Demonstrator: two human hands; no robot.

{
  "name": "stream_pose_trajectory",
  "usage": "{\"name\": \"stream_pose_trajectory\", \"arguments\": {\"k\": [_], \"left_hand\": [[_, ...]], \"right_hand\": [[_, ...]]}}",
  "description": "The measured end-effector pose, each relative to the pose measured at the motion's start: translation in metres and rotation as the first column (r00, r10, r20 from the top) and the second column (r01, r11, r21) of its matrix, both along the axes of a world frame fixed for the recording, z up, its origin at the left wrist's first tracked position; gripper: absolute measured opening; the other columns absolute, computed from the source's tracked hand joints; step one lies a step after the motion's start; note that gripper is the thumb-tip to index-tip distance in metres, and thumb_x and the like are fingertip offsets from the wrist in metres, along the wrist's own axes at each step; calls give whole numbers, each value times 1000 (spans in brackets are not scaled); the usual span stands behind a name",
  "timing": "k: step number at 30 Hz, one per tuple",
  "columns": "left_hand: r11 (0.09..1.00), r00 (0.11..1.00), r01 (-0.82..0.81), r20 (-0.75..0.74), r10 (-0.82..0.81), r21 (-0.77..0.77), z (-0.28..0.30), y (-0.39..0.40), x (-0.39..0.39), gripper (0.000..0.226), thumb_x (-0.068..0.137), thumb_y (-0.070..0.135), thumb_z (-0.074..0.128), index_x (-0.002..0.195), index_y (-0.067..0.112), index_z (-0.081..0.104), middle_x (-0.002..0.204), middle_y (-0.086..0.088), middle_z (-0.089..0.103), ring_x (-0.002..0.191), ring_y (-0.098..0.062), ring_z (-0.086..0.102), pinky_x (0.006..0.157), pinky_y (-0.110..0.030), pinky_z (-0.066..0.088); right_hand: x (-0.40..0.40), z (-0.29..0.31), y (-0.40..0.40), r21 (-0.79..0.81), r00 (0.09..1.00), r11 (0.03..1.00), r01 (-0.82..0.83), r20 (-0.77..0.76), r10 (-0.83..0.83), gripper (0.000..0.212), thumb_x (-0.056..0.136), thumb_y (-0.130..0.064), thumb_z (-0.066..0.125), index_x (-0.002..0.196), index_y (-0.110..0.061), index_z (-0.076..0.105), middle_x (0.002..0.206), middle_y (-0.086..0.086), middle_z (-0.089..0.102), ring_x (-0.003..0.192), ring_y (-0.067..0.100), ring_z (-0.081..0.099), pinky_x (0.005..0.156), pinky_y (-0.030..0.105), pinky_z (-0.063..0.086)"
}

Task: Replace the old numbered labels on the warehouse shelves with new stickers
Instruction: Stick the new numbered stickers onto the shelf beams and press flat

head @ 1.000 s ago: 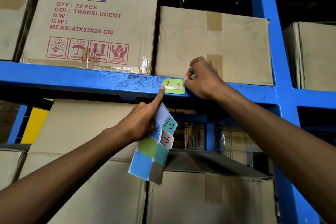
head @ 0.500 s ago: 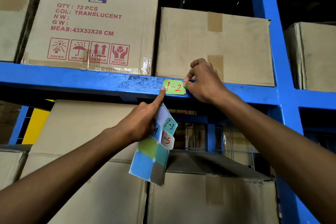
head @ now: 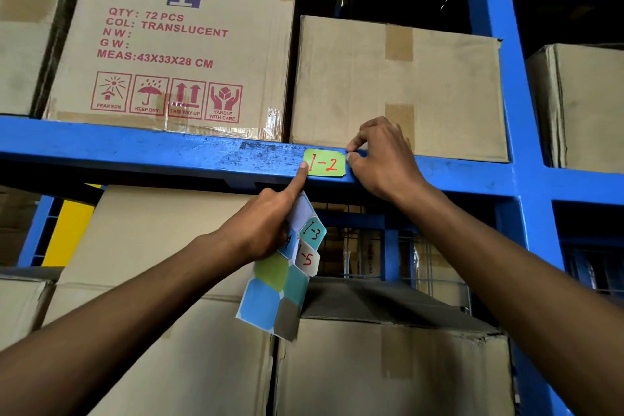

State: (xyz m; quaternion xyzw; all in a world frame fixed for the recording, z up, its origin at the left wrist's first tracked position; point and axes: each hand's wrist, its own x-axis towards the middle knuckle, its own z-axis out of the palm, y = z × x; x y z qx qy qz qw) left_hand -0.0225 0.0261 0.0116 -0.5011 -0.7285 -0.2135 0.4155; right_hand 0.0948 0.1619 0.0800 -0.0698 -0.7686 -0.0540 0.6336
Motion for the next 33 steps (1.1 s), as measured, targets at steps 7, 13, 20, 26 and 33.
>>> {"name": "stream_pose_trajectory", "arguments": {"k": [7, 13, 20, 26, 33], "left_hand": [[999, 999, -37, -24, 37, -15, 3, -3, 4, 94, 83, -1, 53, 148, 20, -11, 63, 1, 27, 65, -27, 38, 60, -35, 30], [998, 999, -52, -5, 52, -39, 3, -5, 6, 95, 83, -1, 54, 148, 19, -12, 77, -15, 48, 66, -25, 39, 62, -35, 32], [994, 996, -91, 3, 92, -66, 7, -9, 10, 94, 83, 0, 53, 148, 21, -11, 90, -20, 50, 74, -32, 45, 65, -37, 34], [991, 995, -81, 41, 86, -104, 19, -11, 15, 97, 82, -2, 53, 147, 31, -11, 80, -8, 39, 75, -28, 40, 65, -33, 30], [991, 995, -12, 101, 25, -132, 27, -11, 9, 107, 80, -5, 56, 143, 36, -21, 87, -12, 47, 80, -32, 49, 64, -32, 34]], "right_hand": [[10, -27, 6, 365, 992, 925, 104, 23, -121, 36, 82, -5, 54, 116, -14, 63, 140, 14, 45, 128, 31, 39, 99, 41, 27], [5, -51, 35, 537, 886, 761, 364, 53, -461, 60, 66, -8, 72, 123, -15, 54, 145, 22, 39, 128, 36, 38, 97, 47, 21], [8, -44, 26, 488, 943, 831, 269, 44, -331, 48, 77, -8, 56, 124, -17, 53, 147, 20, 36, 132, 36, 36, 102, 47, 23], [0, -34, 28, 433, 940, 858, 275, 67, -335, 55, 85, -12, 50, 137, -26, 41, 155, 18, 18, 141, 33, 19, 107, 49, 18], [-3, -40, 26, 314, 962, 920, 235, 59, -266, 57, 88, -14, 46, 141, -30, 34, 156, 16, 12, 143, 29, 10, 110, 48, 9]]}}
